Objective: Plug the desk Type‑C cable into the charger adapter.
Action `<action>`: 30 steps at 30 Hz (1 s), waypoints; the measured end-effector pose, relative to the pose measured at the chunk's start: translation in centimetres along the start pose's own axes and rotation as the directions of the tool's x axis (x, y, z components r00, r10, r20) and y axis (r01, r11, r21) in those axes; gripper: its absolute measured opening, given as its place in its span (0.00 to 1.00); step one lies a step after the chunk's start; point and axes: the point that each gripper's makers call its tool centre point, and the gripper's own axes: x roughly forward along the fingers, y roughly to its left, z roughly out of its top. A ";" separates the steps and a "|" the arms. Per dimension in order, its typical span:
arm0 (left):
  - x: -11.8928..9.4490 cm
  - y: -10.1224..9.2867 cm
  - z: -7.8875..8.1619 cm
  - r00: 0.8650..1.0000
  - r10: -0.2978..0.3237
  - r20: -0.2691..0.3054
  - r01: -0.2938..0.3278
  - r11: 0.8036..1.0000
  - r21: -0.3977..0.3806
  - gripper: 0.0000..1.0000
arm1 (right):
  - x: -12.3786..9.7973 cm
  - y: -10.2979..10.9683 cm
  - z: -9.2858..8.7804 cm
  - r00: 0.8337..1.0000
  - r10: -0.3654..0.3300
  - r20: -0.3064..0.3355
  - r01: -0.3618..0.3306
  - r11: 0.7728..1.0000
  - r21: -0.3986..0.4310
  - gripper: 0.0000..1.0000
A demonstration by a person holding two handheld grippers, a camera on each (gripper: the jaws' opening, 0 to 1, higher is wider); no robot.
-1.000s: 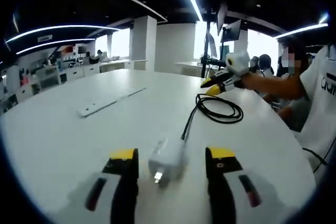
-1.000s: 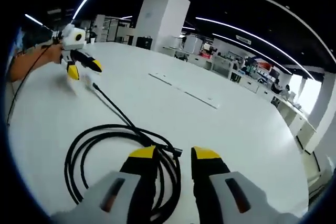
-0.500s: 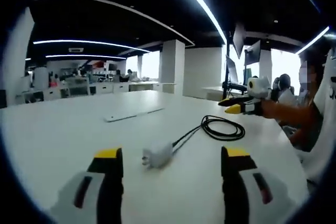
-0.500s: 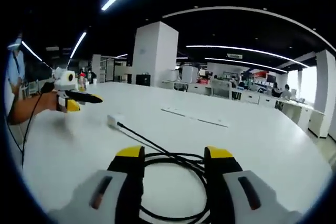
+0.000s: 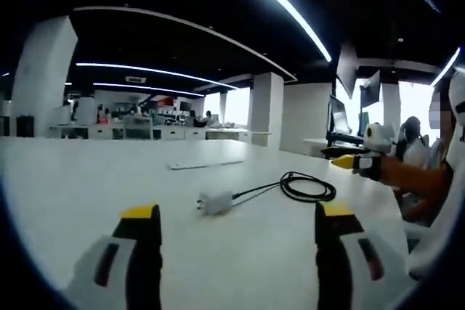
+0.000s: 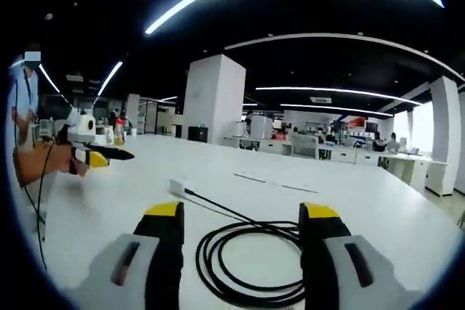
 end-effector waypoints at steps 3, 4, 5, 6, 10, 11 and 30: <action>-0.9 -0.5 0.0 0.999 0.030 0.014 -0.030 0.999 0.015 0.92 | -0.4 0.4 0.2 1.000 -0.003 0.022 0.003 1.000 0.021 0.71; -1.1 -0.7 0.0 0.999 0.035 0.020 -0.035 0.999 0.015 0.93 | -0.5 0.5 0.2 1.000 -0.006 0.026 0.005 1.000 0.025 0.72; -1.5 -0.9 0.0 0.999 0.042 0.026 -0.042 0.999 0.010 0.93 | -0.7 0.6 0.2 0.999 -0.010 0.031 0.009 0.999 0.031 0.74; -1.7 -1.2 0.0 0.998 0.053 0.035 -0.053 0.999 0.009 0.94 | -0.8 0.7 0.3 0.999 -0.010 0.034 0.009 0.999 0.038 0.76; -3.0 -1.8 0.8 0.993 0.089 0.080 -0.090 0.996 0.010 0.95 | -1.4 1.5 0.5 0.999 -0.009 0.049 0.006 0.998 0.067 0.83; -3.2 -1.9 1.1 0.991 0.091 0.097 -0.092 0.996 0.007 0.96 | -1.5 1.8 0.5 0.998 -0.010 0.054 0.007 0.997 0.072 0.84; -4.8 -3.1 1.7 0.985 0.137 0.108 -0.144 0.988 0.057 1.00 | -2.6 3.4 0.3 0.998 -0.018 0.061 0.011 0.993 0.114 1.00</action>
